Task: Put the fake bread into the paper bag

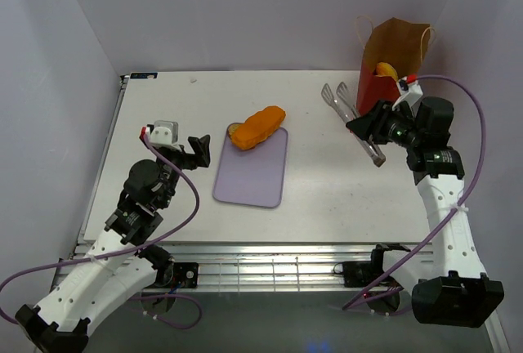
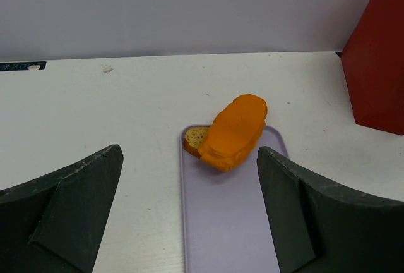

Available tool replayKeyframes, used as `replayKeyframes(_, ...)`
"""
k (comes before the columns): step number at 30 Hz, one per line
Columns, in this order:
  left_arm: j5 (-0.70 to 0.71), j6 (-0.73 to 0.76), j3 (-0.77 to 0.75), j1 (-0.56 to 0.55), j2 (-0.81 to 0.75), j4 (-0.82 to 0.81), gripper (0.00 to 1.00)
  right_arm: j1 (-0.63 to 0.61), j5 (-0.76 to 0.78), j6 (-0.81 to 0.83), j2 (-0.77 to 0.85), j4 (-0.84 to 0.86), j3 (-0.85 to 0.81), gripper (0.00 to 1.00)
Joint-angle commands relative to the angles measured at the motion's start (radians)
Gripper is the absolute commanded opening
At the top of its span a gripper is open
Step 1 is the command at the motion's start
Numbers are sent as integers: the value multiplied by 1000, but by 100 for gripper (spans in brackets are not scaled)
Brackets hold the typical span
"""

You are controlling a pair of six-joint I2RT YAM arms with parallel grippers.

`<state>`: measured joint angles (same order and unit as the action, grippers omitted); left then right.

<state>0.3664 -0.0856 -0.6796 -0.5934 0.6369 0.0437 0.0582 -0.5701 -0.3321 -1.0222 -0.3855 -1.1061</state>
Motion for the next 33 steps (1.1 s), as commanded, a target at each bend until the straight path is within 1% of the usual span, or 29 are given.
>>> replayKeyframes(1,11,7,5,-6,4,-8,98,-57,81,57,48,43,84,53)
replayKeyframes(2,11,6,5,-6,4,-8,98,-104,101,62,53,49,107,53)
replayKeyframes(4,12,7,6,-6,7,-10,98,-150,148,74,63,65,175,53)
replayKeyframes(6,12,7,6,-6,12,-8,98,-179,170,82,65,83,237,52)
replayKeyframes(9,9,7,5,-6,17,-8,98,-228,225,108,51,83,287,52)
replayKeyframes(10,8,7,3,-6,15,-8,98,-253,267,101,51,102,302,53)
replayKeyframes(12,6,6,3,-6,14,-8,98,-273,295,82,50,129,334,52)
replayKeyframes(16,8,6,5,-6,14,-8,98,-349,412,59,21,203,408,52)
replayKeyframes(19,9,7,6,-6,14,-8,98,-403,478,56,-30,235,419,52)
replayKeyframes(23,11,7,6,-6,10,-8,98,-443,558,45,-75,266,430,53)
replayKeyframes(26,11,7,8,-6,9,-10,98,-454,566,38,-108,315,449,54)
replayKeyframes(33,9,7,6,-6,10,-8,98,-480,618,47,-205,336,451,56)
